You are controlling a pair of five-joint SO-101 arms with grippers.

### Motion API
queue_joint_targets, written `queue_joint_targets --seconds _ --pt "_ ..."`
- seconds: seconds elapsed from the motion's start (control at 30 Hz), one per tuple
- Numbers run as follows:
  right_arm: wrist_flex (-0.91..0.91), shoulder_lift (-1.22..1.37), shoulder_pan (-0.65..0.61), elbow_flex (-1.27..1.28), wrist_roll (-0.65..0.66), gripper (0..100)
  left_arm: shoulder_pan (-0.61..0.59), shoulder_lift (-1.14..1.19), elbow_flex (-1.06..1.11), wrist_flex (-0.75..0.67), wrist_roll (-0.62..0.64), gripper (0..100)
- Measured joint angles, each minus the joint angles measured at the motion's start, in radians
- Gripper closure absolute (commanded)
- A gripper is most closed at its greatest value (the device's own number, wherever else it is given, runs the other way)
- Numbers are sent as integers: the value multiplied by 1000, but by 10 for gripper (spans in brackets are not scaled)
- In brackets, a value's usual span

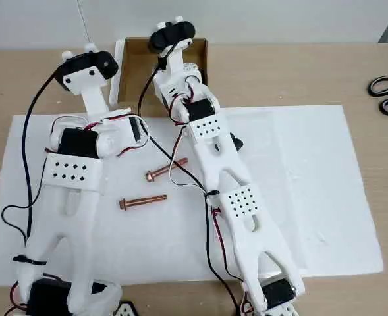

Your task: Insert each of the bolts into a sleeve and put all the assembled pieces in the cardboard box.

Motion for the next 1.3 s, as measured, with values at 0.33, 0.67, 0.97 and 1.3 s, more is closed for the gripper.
queue_joint_targets --seconds 0.33,0.67,0.97,1.3 --pt "-2 5 0 -23 0 827 0 0 0 0 0 994" --pt "135 -17 0 -126 0 833 0 0 0 0 0 994" --pt "546 -210 2 -127 -51 834 -54 -35 -34 -9 2 994" --pt "890 -361 2 -127 -189 984 -52 -77 -34 3 2 994"
